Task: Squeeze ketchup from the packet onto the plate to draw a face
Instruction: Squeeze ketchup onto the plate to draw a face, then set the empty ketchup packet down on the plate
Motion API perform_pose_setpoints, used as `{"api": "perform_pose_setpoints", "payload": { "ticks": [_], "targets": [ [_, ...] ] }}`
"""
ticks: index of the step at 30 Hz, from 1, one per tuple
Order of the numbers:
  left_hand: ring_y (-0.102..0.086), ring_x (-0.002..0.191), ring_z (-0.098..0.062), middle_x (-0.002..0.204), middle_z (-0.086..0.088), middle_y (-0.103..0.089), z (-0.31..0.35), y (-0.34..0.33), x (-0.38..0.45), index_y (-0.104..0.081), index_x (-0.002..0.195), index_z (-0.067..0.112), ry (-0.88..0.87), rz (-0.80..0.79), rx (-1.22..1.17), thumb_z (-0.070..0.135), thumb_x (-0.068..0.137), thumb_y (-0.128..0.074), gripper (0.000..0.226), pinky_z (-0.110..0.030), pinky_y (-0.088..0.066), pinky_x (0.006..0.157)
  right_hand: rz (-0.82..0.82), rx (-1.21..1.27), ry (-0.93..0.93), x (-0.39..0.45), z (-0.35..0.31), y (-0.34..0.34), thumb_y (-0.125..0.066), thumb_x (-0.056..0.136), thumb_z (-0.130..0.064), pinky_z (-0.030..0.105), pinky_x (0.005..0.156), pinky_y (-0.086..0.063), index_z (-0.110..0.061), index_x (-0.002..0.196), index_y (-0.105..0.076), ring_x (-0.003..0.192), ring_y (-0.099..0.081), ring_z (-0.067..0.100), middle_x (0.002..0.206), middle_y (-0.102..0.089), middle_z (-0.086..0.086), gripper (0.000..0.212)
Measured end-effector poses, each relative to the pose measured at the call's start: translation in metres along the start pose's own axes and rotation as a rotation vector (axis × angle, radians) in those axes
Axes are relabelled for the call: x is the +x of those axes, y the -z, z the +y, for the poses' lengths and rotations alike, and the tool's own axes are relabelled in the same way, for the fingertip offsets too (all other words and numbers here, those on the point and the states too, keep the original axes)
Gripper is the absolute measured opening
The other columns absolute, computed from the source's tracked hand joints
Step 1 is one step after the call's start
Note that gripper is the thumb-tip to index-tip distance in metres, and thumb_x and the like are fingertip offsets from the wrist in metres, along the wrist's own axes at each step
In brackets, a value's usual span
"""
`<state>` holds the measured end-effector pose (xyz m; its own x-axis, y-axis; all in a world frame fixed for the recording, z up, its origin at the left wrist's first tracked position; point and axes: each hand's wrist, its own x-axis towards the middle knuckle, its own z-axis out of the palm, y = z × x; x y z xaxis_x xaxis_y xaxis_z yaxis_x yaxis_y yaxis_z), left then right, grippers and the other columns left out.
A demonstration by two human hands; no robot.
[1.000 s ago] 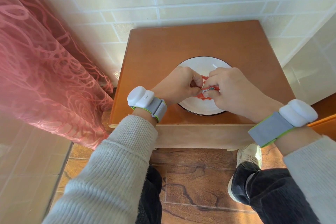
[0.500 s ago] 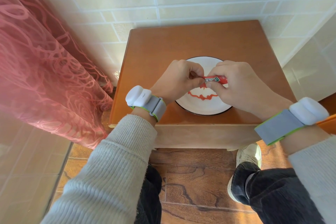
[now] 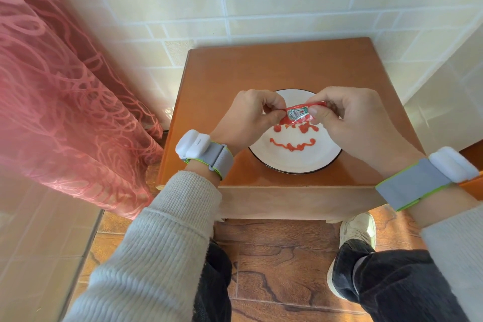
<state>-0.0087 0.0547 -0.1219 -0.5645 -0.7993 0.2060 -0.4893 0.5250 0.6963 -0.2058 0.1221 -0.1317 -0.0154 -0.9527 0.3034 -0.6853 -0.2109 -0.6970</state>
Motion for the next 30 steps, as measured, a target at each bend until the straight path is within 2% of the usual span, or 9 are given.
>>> {"api": "perform_pose_setpoints", "payload": {
  "ticks": [5,9,11,15,17,20,23,26,30],
  "targets": [
    [-0.056,0.068,-0.008,0.075,0.000,-0.066,0.000,0.000,0.001,-0.069,0.078,0.007,-0.025,0.073,-0.005,0.005,0.084,-0.064,0.008,-0.009,-0.041,0.064,0.077,0.244,-0.081,0.002,-0.002,0.001,-0.068,0.095,-0.010,0.027,0.059,-0.052,-0.009,0.096,-0.073,0.062,-0.068,0.018,0.074,-0.075,0.000,0.005],
    [-0.054,0.068,-0.004,0.078,0.003,-0.063,-0.001,0.001,0.001,-0.068,0.078,0.007,-0.024,0.158,-0.011,0.004,0.083,-0.065,0.007,-0.011,-0.042,0.066,0.159,0.256,-0.080,0.003,0.002,0.001,-0.068,0.096,-0.019,0.025,0.063,-0.050,-0.009,0.094,-0.070,0.065,-0.067,0.013,0.078,-0.074,0.001,0.010],
    [-0.055,0.070,-0.009,0.079,0.003,-0.063,-0.001,0.001,0.001,-0.067,0.077,0.007,-0.027,0.171,-0.009,0.006,0.083,-0.066,0.006,-0.014,-0.043,0.067,0.174,0.208,-0.069,0.003,0.002,0.002,-0.068,0.096,-0.019,0.024,0.065,-0.050,-0.011,0.091,-0.070,0.067,-0.064,0.007,0.078,-0.071,-0.004,0.010],
    [-0.055,0.071,-0.014,0.075,0.002,-0.061,-0.003,0.004,0.001,-0.065,0.073,0.008,0.008,0.258,0.004,0.012,0.081,-0.068,0.009,-0.023,-0.044,0.067,0.223,0.214,-0.075,0.005,0.007,0.004,-0.069,0.093,-0.020,0.038,0.069,-0.056,-0.015,0.088,-0.072,0.075,-0.067,0.020,0.081,-0.071,0.001,0.007],
    [-0.053,0.066,-0.011,0.072,0.001,-0.060,-0.007,0.008,0.001,-0.065,0.069,0.007,0.049,0.330,0.001,0.011,0.080,-0.068,0.012,-0.020,-0.042,0.065,0.260,0.262,-0.120,0.006,0.014,0.009,-0.069,0.092,-0.024,0.039,0.065,-0.053,-0.024,0.085,-0.072,0.068,-0.062,0.018,0.075,-0.070,-0.004,0.008],
    [-0.051,0.061,-0.009,0.070,-0.001,-0.061,-0.013,0.012,0.000,-0.065,0.069,0.006,0.110,0.365,0.014,0.010,0.081,-0.066,0.013,-0.017,-0.040,0.061,0.287,0.359,-0.247,0.005,0.021,0.013,-0.069,0.089,-0.029,0.033,0.061,-0.043,-0.028,0.079,-0.072,0.056,-0.052,0.013,0.060,-0.063,-0.011,0.010],
    [-0.048,0.058,-0.003,0.068,0.000,-0.060,-0.015,0.012,-0.003,-0.065,0.072,0.007,0.138,0.333,0.034,0.005,0.079,-0.063,0.007,-0.013,-0.039,0.058,0.262,0.458,-0.344,0.004,0.020,0.010,-0.070,0.090,-0.020,0.028,0.054,-0.041,-0.022,0.077,-0.072,0.051,-0.050,0.015,0.058,-0.063,-0.003,0.014],
    [-0.044,0.055,-0.006,0.064,0.000,-0.059,-0.016,0.009,-0.002,-0.066,0.073,0.010,0.206,0.273,-0.061,0.007,0.081,-0.061,0.010,-0.022,-0.041,0.056,0.218,0.603,-0.427,0.005,0.015,0.007,-0.067,0.093,-0.004,0.026,0.047,-0.041,-0.013,0.078,-0.071,0.052,-0.054,0.018,0.062,-0.067,0.005,0.018],
    [-0.042,0.054,-0.008,0.059,0.002,-0.055,-0.012,0.003,0.001,-0.064,0.068,0.015,0.259,0.234,-0.206,0.019,0.089,-0.059,0.021,-0.026,-0.037,0.054,0.136,0.826,-0.534,0.005,0.004,0.003,-0.066,0.093,0.000,0.026,0.049,-0.047,-0.003,0.087,-0.070,0.058,-0.061,0.021,0.072,-0.070,0.013,0.007]
  ]
}}
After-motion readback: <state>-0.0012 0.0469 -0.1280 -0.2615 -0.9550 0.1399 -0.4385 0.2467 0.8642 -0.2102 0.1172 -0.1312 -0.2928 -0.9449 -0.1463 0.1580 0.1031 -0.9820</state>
